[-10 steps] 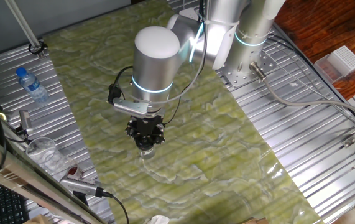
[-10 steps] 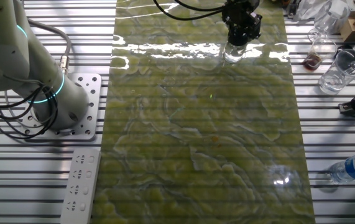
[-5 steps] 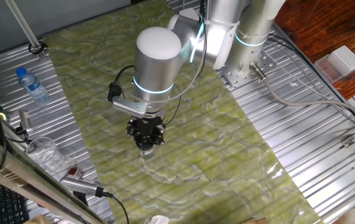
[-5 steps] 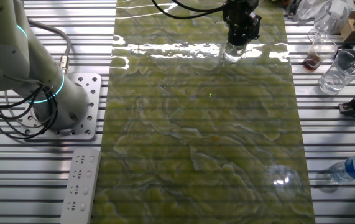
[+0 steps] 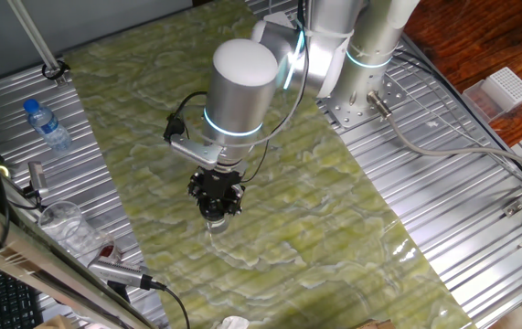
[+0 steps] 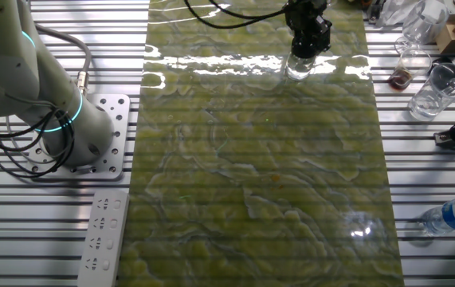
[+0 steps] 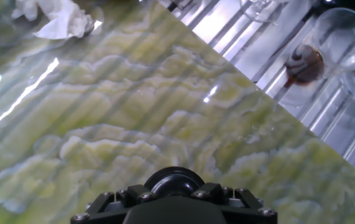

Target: Screw the lid onto the jar

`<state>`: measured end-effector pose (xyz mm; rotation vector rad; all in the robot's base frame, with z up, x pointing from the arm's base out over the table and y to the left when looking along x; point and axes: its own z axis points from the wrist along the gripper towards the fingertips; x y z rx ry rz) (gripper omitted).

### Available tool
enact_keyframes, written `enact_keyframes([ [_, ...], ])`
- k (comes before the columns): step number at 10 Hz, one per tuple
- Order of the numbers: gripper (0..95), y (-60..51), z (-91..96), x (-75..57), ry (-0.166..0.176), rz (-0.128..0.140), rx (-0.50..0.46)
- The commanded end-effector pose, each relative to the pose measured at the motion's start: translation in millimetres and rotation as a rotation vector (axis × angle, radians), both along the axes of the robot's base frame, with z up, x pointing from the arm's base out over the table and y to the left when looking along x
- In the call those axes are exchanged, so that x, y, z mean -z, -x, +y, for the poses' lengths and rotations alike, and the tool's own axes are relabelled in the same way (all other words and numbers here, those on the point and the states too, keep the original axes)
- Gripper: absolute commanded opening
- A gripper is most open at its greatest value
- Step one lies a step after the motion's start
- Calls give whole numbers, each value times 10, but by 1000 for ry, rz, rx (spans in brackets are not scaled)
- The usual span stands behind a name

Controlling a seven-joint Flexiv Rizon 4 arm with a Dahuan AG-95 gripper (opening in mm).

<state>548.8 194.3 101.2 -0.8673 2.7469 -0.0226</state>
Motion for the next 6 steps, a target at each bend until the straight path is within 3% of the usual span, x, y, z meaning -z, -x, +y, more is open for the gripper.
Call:
enact_keyframes([
  [1,570,-2,-2,9,-16,0,62],
  [4,570,-4,-1,7,-35,-22,137],
  [6,570,-4,-1,7,-51,-22,196],
])
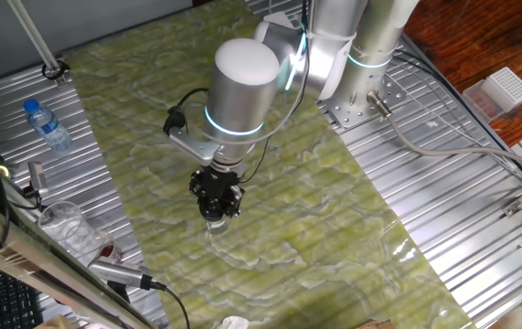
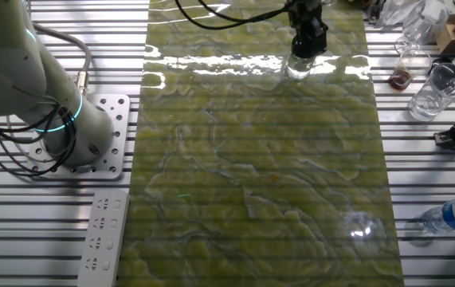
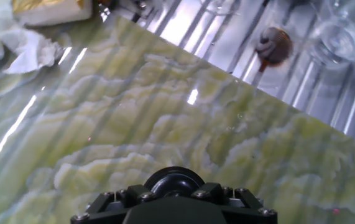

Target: Screw the lid onto the jar

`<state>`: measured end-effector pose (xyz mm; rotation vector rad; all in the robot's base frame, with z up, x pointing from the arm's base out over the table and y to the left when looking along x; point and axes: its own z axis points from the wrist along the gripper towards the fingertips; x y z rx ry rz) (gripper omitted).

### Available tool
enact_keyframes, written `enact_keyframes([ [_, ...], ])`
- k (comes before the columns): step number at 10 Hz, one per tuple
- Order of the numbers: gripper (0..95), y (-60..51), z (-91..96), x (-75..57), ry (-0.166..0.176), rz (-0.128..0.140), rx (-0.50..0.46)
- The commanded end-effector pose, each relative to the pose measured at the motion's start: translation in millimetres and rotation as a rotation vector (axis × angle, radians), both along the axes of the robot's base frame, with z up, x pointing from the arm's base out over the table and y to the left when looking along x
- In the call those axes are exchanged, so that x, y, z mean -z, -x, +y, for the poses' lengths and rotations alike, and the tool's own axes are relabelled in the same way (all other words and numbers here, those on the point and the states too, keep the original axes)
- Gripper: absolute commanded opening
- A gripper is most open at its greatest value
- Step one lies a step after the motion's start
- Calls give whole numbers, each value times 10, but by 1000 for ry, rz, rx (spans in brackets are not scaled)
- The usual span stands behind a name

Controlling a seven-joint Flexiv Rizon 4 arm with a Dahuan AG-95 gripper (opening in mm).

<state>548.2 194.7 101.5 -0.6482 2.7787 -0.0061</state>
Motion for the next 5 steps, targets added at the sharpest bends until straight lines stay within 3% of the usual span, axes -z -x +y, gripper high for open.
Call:
enact_keyframes([
  [1,570,-10,-5,10,-25,0,75],
  [3,570,-10,-5,8,-74,7,139],
  [5,570,-11,-5,8,-64,8,157],
])
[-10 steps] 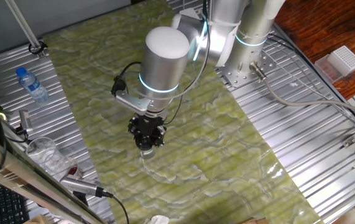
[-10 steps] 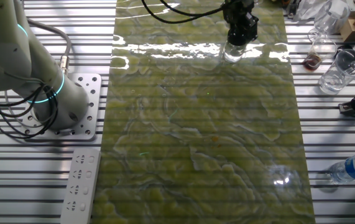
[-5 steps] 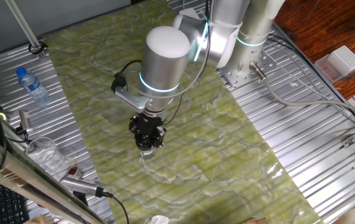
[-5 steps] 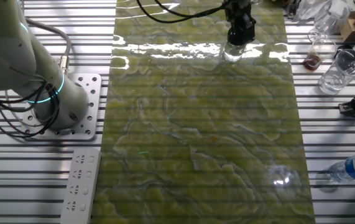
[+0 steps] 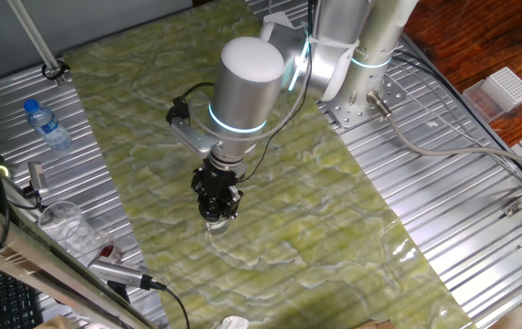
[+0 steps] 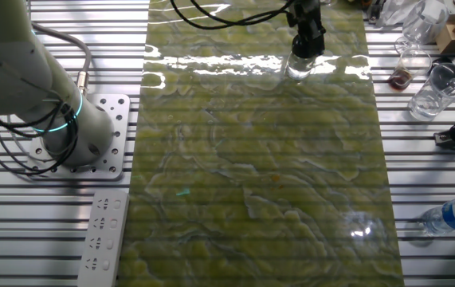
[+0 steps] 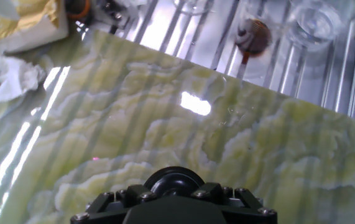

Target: Screw the lid onto the jar

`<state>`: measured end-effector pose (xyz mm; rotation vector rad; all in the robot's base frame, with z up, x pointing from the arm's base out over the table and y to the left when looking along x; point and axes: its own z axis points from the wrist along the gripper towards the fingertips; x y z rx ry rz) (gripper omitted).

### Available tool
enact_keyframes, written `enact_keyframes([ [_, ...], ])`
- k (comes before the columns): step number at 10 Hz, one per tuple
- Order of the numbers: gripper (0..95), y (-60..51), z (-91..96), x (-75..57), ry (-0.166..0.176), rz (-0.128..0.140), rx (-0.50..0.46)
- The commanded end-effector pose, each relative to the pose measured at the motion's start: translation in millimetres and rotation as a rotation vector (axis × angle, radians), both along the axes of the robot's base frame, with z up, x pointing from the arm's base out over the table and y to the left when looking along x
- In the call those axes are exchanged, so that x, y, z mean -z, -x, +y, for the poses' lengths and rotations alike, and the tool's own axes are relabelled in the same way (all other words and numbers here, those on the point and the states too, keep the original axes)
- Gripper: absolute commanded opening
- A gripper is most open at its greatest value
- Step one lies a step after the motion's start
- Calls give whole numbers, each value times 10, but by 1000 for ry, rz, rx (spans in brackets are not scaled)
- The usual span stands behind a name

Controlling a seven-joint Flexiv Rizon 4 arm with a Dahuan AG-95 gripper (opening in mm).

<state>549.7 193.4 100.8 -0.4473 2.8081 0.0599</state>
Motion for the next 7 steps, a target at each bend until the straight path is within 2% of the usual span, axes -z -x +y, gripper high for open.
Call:
enact_keyframes([
  [1,570,4,8,1,1,6,42],
  [2,570,4,8,2,8,7,44],
  [3,760,4,8,4,17,11,43],
  [4,760,4,8,5,18,13,39],
  [5,950,4,9,26,19,11,40],
  [7,950,4,9,29,17,13,43],
])
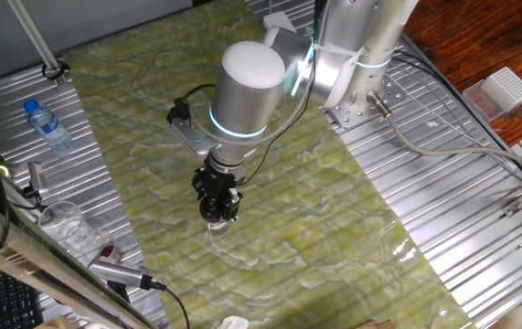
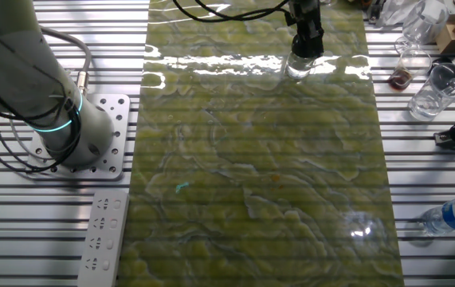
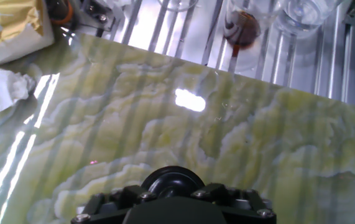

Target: Screw the lid onto the jar

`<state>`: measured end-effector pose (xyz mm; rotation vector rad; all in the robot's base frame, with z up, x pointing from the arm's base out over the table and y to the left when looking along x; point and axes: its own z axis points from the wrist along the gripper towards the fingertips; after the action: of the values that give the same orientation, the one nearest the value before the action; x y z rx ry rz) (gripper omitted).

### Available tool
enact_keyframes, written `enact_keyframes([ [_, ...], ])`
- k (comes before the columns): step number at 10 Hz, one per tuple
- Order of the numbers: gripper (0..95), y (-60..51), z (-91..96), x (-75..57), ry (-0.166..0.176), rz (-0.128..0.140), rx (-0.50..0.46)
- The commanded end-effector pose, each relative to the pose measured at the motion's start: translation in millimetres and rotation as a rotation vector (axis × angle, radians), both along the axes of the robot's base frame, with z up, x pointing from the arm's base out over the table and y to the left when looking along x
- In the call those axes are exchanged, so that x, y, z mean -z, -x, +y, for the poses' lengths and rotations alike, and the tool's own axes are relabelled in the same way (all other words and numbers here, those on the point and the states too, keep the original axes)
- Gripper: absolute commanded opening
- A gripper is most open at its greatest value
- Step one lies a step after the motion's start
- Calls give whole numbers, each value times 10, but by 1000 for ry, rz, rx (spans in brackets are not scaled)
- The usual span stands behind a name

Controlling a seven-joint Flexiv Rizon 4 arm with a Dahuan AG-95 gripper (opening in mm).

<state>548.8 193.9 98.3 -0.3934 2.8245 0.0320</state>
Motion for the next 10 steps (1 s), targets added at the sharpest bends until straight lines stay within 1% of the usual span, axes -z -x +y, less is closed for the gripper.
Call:
enact_keyframes([
  [1,950,-5,4,-36,3,18,4],
  [3,950,-5,6,-48,5,20,-9],
  [4,950,-5,6,-48,15,19,-46],
  [6,950,-5,6,-48,41,25,-126],
  [7,950,-5,6,-48,61,32,-167],
  [8,950,-6,6,-48,73,46,-199],
  [10,950,-10,6,-53,93,86,-265],
])
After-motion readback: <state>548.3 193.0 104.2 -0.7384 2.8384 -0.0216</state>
